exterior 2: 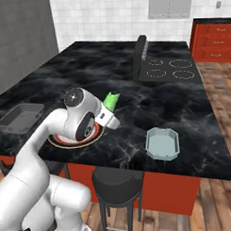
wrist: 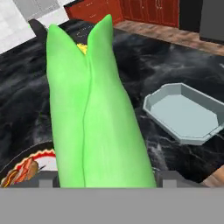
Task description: Place one cooked food and one vegetable from the large plate to each tupperware container.
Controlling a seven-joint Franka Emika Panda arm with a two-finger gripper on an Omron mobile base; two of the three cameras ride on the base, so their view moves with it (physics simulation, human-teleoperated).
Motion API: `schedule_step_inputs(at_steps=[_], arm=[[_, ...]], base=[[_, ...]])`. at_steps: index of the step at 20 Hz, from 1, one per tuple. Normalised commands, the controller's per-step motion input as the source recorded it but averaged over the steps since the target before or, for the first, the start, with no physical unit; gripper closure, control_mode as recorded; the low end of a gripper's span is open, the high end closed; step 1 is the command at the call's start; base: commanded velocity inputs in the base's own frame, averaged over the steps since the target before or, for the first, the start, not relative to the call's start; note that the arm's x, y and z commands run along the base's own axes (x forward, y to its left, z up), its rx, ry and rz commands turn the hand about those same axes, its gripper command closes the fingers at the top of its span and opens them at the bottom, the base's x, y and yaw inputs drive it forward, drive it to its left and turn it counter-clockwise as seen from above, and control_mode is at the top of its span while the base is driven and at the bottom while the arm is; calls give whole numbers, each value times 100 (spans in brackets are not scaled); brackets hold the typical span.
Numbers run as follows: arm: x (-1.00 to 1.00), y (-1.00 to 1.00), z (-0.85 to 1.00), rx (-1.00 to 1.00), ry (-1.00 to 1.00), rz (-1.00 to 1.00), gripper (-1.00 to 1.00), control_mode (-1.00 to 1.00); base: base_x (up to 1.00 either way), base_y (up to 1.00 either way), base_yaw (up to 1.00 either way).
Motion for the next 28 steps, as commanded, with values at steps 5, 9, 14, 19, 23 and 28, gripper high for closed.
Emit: schedule_step_inputs(at_steps=[5, 9, 14, 19, 23, 28], arm=[[-7, -96, -39, 8, 35, -36, 100, -100], [18, -60, -59, 0, 23, -11, 100, -100], [55, -47, -52, 0, 6, 1, 100, -100], [65, -68, -37, 0, 15, 15, 100, -100], [68, -59, -31, 0, 8, 21, 100, -100], [47, -49, -38, 0, 1, 20, 100, -100]], base=[[0, 0, 0], [0, 0, 0], [0, 0, 0], [0, 0, 0], [0, 0, 0], [0, 0, 0]])
